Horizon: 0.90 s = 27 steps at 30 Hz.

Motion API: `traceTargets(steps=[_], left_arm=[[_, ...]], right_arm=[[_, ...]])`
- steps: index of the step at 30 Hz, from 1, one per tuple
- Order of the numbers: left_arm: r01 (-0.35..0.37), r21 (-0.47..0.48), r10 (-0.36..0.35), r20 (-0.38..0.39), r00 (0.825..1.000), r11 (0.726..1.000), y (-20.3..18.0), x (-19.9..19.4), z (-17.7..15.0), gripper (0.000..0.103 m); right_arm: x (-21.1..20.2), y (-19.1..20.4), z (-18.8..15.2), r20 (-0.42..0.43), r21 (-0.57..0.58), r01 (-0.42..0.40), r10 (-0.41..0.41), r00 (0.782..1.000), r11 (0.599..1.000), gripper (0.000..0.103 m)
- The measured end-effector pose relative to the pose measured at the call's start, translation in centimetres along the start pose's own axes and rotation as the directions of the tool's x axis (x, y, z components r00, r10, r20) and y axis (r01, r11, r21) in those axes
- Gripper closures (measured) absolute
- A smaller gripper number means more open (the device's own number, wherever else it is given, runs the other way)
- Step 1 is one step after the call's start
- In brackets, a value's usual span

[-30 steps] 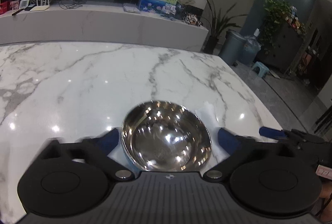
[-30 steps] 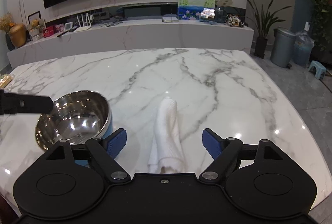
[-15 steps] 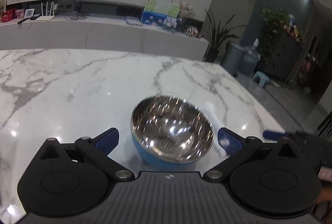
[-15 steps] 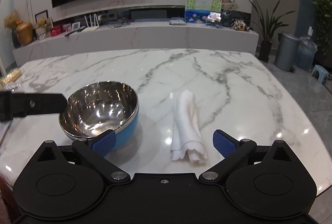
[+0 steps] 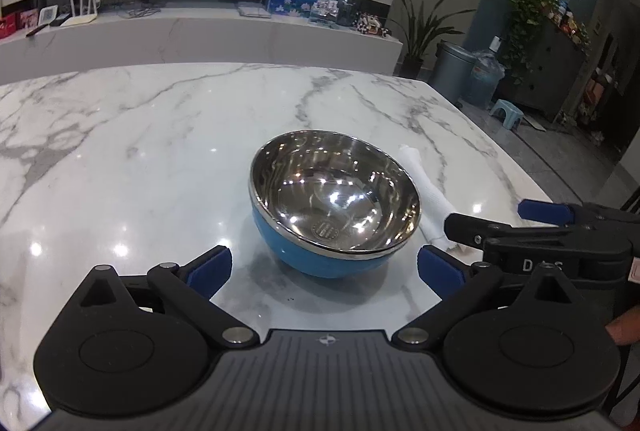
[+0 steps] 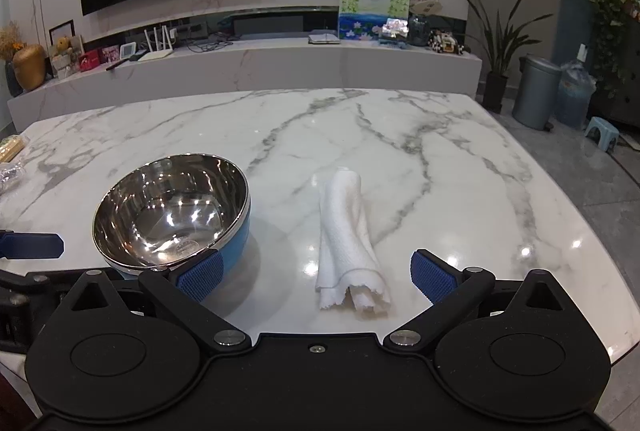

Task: Clean bowl
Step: 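Lay the white cloth on the table beside the bowl and open the right gripper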

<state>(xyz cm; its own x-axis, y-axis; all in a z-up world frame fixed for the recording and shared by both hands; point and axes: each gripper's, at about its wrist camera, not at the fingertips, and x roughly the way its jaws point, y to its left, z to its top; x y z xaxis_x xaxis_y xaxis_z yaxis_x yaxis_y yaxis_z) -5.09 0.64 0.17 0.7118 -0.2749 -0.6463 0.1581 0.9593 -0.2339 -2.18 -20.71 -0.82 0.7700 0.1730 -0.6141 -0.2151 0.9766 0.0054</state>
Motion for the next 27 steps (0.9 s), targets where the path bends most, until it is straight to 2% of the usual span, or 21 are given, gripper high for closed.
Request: traceTargets(steps=[18, 27], left_arm=[[-0.080, -0.043, 0.079, -0.035, 0.996, 0.996, 0.73, 0.47, 0.17, 0.002], [-0.125, -0.001, 0.125, -0.062, 0.990, 0.992, 0.13, 0.85, -0.05, 0.002]], right_arm=[[0.09, 0.34, -0.13, -0.014, -0.008, -0.005, 0.005, 1.000, 1.000, 0.003], [0.23, 0.53, -0.20, -0.026, -0.013, -0.005, 0.005, 1.000, 1.000, 0.003]])
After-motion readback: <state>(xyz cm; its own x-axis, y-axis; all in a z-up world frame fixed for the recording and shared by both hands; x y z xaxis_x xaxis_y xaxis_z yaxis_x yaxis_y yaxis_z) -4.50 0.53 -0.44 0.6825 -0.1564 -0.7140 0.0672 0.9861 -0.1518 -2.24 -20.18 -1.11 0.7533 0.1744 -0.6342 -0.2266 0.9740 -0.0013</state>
